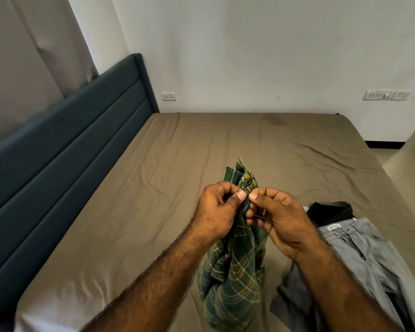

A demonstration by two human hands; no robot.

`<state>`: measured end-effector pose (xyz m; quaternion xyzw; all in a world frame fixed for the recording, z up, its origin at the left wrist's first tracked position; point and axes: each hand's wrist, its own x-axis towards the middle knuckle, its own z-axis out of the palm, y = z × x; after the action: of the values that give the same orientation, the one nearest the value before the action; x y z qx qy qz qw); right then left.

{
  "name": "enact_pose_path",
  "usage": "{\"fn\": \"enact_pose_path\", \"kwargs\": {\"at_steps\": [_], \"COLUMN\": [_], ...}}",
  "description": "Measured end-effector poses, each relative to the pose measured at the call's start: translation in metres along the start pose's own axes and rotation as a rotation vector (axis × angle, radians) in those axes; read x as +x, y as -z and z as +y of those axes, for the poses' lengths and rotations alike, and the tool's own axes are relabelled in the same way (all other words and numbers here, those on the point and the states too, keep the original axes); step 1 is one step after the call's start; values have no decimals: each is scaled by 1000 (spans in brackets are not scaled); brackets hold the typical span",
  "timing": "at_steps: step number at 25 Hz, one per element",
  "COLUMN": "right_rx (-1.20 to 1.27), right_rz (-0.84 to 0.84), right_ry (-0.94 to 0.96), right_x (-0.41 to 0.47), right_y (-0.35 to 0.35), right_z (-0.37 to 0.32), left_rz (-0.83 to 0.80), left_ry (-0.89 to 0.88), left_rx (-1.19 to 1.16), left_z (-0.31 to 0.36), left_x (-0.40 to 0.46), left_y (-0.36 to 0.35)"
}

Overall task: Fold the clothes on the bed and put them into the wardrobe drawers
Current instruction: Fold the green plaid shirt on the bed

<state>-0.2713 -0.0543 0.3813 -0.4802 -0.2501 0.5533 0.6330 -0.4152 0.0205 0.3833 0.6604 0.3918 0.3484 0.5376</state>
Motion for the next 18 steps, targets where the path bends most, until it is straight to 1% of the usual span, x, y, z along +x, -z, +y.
{"fn": "enact_pose_path", "kwargs": {"at_steps": [1, 2, 4, 5, 6, 7, 8, 10, 11, 12, 13, 14, 15, 17, 18], "right_rx": [-23, -197, -881, -1114, -1163, -1092, -933, -565, -439, -386, -388, -452, -574, -815, -855], "right_rz": [6, 38, 177, 219, 226, 209, 177, 76, 43, 29, 32, 61, 112, 243, 286], "right_ry": [-5, 79, 430, 579, 635, 603, 506, 263, 196, 184, 216, 277, 345, 457, 484], "right_x": [0, -1, -2, -3, -1, 1, 5, 10, 8, 7, 6, 4, 3, 0, -2], "right_y": [-2, -2, -1, -1, -1, 0, 2, 0, -2, -2, -3, -1, 1, 3, 1], "right_z": [1, 4, 15, 19, 23, 25, 25, 23, 21, 20, 20, 21, 22, 21, 22], "left_rz": [9, 27, 100, 126, 138, 129, 98, 18, -16, -18, -3, 1, -9, -45, -57], "left_ry": [-1, -6, -74, -127, -165, -175, -141, 10, 64, 84, 81, 72, 67, 135, 190], "left_rx": [0, 35, 224, 340, 415, 432, 363, 79, -34, -76, -67, -47, -46, -160, -219], "left_z": [-3, -5, -11, -13, -13, -12, -13, -14, -12, -11, -10, -8, -5, -3, -3], "left_x": [-1, -3, -4, -6, -7, -8, -7, -4, -6, -5, -4, -3, -4, -5, -6], "left_y": [1, 0, -1, -2, -4, -5, -4, -1, -1, 0, 1, 1, 1, 1, 2]}}
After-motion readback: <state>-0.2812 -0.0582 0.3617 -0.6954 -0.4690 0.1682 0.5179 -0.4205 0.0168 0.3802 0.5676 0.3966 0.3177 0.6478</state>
